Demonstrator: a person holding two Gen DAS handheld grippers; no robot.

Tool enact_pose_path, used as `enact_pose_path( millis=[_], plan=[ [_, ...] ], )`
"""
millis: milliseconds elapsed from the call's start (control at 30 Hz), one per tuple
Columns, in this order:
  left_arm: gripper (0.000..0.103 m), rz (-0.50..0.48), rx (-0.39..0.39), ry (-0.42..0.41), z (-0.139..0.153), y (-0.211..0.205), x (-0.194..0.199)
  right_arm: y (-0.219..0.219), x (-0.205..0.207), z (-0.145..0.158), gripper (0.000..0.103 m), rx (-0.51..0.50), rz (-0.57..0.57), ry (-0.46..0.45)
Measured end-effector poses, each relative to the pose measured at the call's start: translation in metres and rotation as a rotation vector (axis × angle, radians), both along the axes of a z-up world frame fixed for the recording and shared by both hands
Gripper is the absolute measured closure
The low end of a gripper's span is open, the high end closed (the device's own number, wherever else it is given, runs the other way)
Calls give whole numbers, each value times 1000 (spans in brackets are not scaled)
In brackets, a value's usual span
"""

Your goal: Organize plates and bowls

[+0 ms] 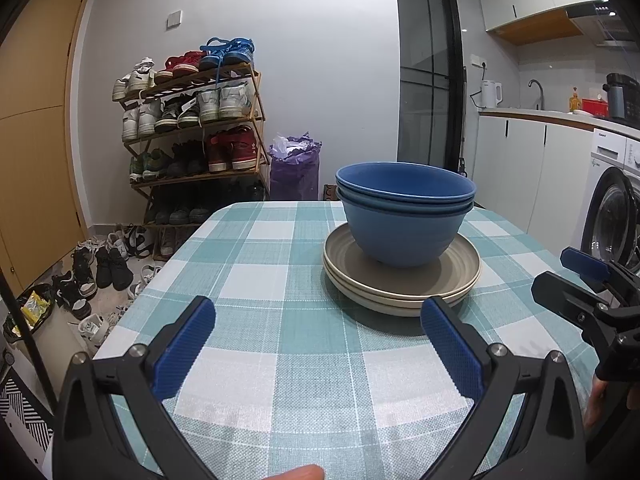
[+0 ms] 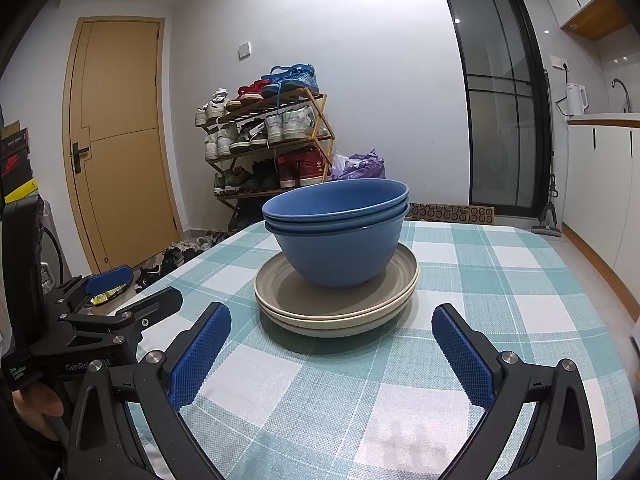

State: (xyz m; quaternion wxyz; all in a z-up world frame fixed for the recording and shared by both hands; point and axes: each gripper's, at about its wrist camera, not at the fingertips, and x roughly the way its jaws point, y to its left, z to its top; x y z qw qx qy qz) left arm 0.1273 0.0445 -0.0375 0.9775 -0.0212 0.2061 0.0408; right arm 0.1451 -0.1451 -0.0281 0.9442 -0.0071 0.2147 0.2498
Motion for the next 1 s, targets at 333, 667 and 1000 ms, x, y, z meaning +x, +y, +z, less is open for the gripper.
enact_pose_path(
  millis=[333, 667, 1000],
  plan=[
    [0, -4, 7, -3, 0, -2, -2, 0, -3, 1, 1, 2, -6, -15],
    [0, 0, 7, -7, 1, -1, -2, -1, -6, 2, 1, 9, -10, -20],
    [0, 0, 6, -5, 1, 0, -3, -1, -6, 3, 1, 8, -7, -19]
  ],
)
